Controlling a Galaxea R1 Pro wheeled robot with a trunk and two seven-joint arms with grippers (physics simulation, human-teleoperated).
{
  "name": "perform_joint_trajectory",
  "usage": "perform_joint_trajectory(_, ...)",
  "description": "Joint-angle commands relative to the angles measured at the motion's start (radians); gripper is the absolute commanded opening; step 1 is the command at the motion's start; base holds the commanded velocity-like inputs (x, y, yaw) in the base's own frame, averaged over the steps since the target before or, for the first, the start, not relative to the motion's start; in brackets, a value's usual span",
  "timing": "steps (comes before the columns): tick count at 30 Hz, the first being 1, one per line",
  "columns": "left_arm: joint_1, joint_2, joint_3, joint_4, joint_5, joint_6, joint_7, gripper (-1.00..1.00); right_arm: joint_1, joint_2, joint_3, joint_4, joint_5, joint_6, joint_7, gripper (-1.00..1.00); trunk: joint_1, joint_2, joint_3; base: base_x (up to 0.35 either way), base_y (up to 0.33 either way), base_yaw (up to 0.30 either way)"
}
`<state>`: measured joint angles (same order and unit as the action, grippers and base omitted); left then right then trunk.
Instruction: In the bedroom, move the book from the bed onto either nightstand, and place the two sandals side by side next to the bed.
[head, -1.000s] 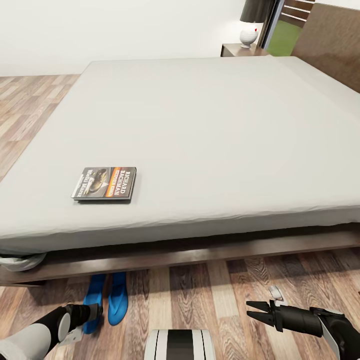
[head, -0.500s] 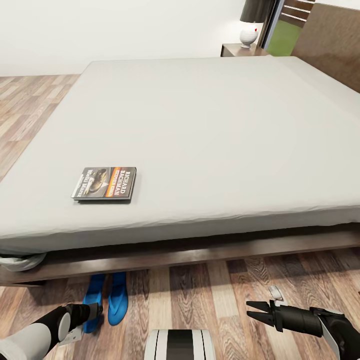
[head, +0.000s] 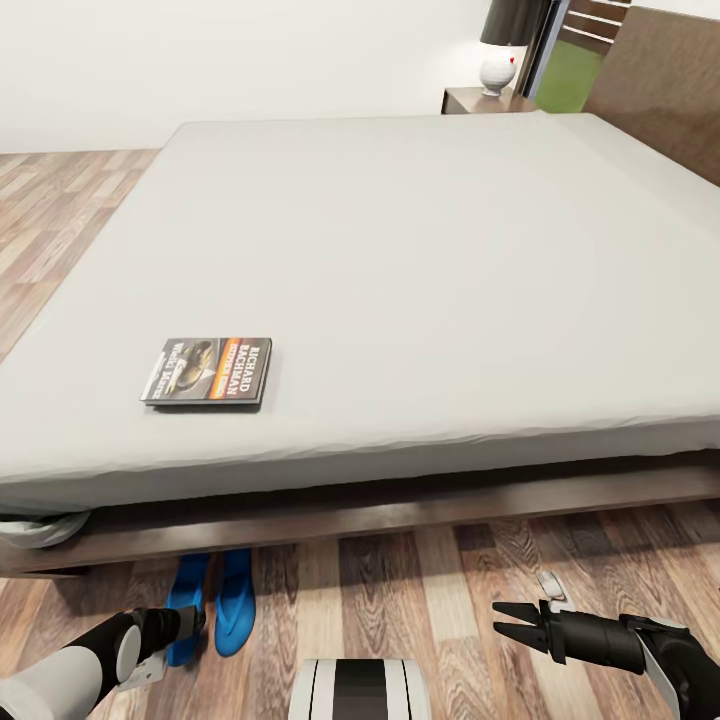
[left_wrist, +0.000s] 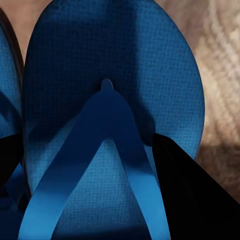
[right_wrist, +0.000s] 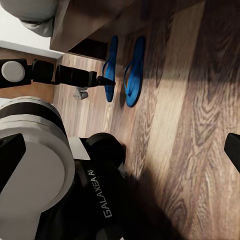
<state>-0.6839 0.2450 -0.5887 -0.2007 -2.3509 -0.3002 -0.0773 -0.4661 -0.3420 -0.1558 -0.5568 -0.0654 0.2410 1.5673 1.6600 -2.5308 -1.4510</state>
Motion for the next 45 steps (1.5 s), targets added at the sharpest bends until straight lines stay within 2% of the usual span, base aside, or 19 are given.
perform_joint_trajectory(1,0.000,0.000,0.001,-0.003,-0.005,-0.007,-0.004,-1.00,0.000,0.000,-0.001,0.000,-0.001,0.011,0.003,1.00,0.000,0.000,-0.001,0.006,0.000,0.000)
perform_joint_trajectory(45,0.001,0.000,0.001,-0.003,-0.005,0.028,-0.005,-1.00,0.000,0.000,0.000,0.000,-0.002,0.011,0.003,1.00,0.000,0.000,-0.001,0.014,-0.005,0.000)
